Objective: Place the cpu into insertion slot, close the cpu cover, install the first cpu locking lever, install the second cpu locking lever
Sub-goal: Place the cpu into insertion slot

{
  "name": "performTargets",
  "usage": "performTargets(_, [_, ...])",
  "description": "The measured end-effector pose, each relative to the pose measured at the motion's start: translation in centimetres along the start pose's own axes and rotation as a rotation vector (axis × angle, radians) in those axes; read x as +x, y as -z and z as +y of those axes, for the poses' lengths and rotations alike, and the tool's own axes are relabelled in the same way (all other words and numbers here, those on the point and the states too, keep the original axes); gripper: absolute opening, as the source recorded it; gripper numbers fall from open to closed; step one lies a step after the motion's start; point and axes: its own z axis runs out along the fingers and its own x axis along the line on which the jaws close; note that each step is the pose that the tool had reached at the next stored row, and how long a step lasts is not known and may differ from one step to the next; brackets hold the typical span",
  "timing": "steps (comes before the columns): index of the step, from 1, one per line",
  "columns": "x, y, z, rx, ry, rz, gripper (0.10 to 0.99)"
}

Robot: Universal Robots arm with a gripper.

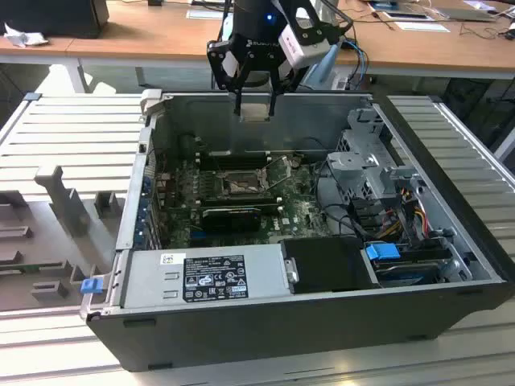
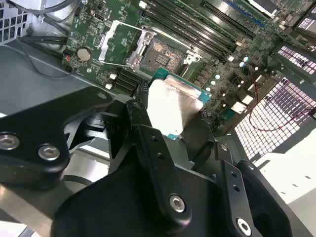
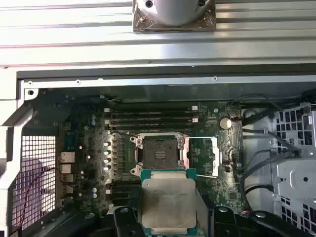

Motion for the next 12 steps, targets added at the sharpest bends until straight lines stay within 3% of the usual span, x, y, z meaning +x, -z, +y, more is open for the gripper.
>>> performTargets(2, [-0.01, 0.00, 0.00, 0.000, -0.013, -0.0011, 0.529])
performTargets(3, [0.00, -0.01, 0.00, -0.001, -0.052, -0.0047, 0.529])
performTargets(6, [0.01, -0.01, 0.00, -0.002, -0.090, -0.0080, 0.529])
performTargets(12, [0.01, -0.21, -0.03, -0.002, -0.097, -0.0087, 0.529])
